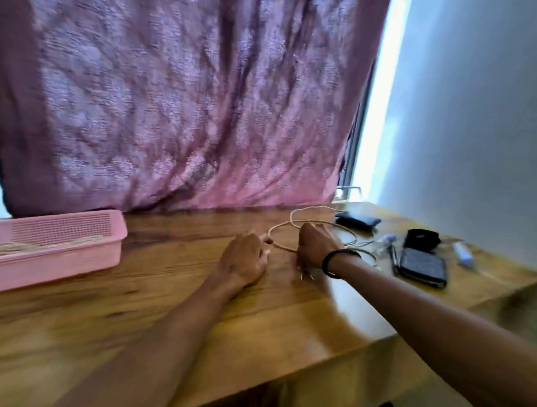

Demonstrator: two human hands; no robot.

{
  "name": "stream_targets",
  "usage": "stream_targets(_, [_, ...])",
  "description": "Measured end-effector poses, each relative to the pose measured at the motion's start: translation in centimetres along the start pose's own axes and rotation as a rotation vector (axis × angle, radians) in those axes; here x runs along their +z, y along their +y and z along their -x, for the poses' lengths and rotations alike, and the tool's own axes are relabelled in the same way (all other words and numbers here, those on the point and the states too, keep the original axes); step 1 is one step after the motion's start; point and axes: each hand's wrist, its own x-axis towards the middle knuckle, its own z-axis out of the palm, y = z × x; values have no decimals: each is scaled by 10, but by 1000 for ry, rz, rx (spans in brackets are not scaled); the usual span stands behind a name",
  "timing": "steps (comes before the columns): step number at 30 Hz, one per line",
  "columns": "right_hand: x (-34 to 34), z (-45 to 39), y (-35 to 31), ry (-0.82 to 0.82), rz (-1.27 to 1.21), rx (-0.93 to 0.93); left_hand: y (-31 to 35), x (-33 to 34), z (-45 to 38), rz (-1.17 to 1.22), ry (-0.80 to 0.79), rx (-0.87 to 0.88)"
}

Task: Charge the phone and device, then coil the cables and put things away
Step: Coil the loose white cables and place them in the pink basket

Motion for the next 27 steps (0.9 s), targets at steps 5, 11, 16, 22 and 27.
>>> stream_targets(5, [13, -13, -30, 110, -231, -222, -12, -10, -1, 76, 140, 85])
stream_targets(11, [42, -31, -102, 380, -215, -621, -65, -50, 8, 215, 322, 68])
stream_targets(16, [43, -43, -120, 394, -317, -666, -101, -70, 8, 9, 436, -46])
stream_targets(22, [33, -52, -69, 350, -340, -483, -93, -74, 8, 108, 680, -409])
stream_targets(27, [17, -53, -69, 457, -399, -394, -64, -67, 18, -192, 414, -193])
